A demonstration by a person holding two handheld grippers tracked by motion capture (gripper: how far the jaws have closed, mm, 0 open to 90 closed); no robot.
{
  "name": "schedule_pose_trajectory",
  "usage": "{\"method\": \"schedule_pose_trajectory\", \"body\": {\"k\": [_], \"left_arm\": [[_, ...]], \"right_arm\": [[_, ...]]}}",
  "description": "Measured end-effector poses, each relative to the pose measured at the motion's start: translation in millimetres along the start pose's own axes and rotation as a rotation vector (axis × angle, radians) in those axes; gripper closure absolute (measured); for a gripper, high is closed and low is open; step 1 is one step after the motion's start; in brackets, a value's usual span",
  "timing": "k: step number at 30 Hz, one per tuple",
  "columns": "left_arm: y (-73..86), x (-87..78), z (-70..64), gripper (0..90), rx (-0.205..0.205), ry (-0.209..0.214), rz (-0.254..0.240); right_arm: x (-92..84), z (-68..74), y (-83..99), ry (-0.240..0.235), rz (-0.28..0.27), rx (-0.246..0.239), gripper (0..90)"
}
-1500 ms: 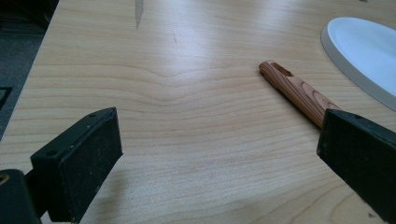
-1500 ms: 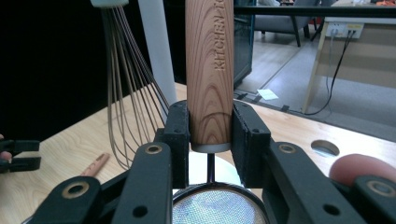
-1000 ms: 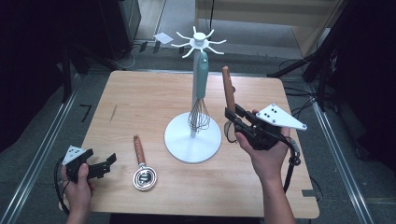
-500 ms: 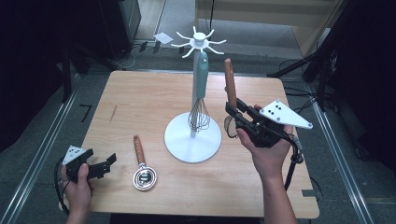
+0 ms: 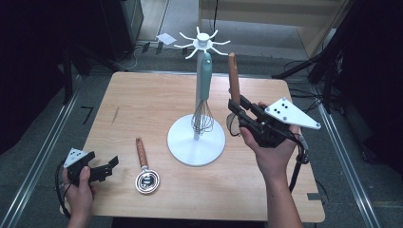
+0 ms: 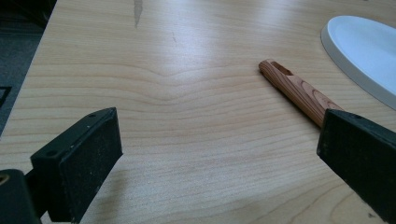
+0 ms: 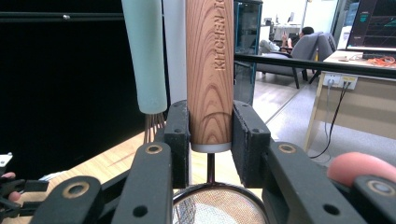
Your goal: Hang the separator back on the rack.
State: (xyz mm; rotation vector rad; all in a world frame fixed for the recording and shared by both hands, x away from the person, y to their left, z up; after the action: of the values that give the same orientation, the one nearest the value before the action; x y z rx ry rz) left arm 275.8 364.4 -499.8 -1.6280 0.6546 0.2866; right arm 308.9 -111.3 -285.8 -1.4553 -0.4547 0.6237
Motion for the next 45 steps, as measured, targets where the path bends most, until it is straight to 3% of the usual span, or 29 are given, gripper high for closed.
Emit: {"method": "schedule_pose_trajectory", "body": {"k": [45], "left_arm": [[0.0,0.1,0.1,0.1,-0.001,0.001,0.001]], "right_arm": [[23.2,4.6,-2.5,-0.012,0.011,-0.013,71.6]]}}
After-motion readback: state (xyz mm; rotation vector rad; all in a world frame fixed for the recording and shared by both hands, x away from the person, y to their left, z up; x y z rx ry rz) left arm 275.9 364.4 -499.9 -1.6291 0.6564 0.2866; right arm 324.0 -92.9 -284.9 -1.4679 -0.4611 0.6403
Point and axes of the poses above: each handheld gripper's, and its own axes: x roughly forward along the jaws, y roughly out of its underside, z roughly to its left, the point moved 3 cm from there along x, roughly forward along the jaws, and after that the axes turned 1 degree about -y, right-handed, at the moved point
